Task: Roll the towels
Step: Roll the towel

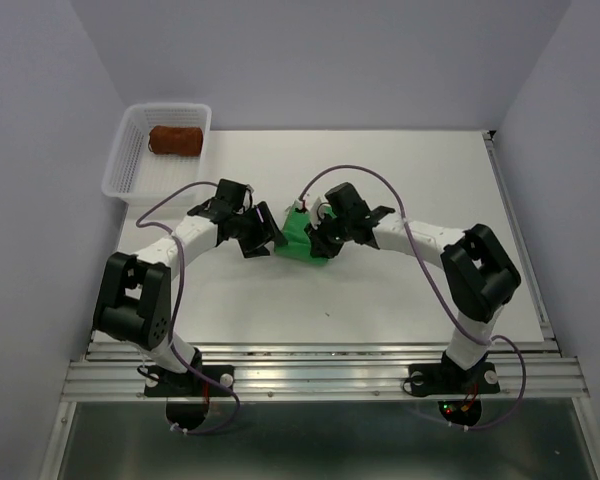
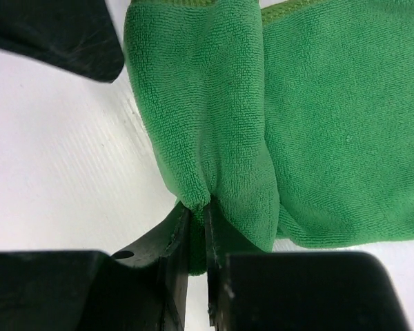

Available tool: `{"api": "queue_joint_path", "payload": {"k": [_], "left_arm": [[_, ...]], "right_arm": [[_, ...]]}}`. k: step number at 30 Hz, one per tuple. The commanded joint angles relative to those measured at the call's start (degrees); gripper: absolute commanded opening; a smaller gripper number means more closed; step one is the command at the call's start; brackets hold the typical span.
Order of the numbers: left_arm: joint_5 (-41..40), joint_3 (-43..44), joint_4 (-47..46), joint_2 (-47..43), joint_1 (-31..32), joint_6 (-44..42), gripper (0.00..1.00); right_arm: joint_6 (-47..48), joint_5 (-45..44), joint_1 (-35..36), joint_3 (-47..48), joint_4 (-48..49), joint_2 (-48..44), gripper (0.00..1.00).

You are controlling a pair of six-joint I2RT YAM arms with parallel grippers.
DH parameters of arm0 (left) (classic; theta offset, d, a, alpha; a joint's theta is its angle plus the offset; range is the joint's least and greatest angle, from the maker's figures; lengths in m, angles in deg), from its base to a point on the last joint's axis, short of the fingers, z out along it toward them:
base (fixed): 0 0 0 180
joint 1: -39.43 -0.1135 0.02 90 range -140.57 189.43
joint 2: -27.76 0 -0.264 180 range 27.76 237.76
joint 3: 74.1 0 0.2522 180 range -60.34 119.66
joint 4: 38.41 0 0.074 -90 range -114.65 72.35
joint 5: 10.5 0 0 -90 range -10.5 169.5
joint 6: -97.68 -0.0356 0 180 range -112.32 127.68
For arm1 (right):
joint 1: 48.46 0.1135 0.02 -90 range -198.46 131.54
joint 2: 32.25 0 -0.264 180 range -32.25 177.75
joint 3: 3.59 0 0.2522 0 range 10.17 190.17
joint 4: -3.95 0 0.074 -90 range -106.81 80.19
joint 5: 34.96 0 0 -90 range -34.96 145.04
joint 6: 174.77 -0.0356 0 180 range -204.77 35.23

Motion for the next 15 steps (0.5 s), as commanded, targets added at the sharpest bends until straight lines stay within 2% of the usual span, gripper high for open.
{"api": "queue_joint_path", "payload": {"k": [1, 5, 10, 15], "left_arm": [[-0.5, 0.5, 0.6, -3.1, -0.5, -1.9, 0.70], [-1.3, 0.4, 0.4, -4.1, -0.7, -2.4, 0.75], [-0.5, -0.3, -0.8, -3.3, -0.8, -2.9, 0.76], [-0.6, -0.8, -2.7, -2.7, -0.8, -2.7, 0.77]], "right_arm": [[-8.2, 9.6, -1.6, 6.0, -5.5, 3.1, 0.01], [-13.2, 15.1, -4.7, 7.7, -6.7, 6.3, 0.01], [-20.6, 22.8, -8.4, 10.1, -6.7, 10.7, 0.01], [-23.6, 24.3, -11.0, 11.8, -6.4, 14.0, 0.01]]}}
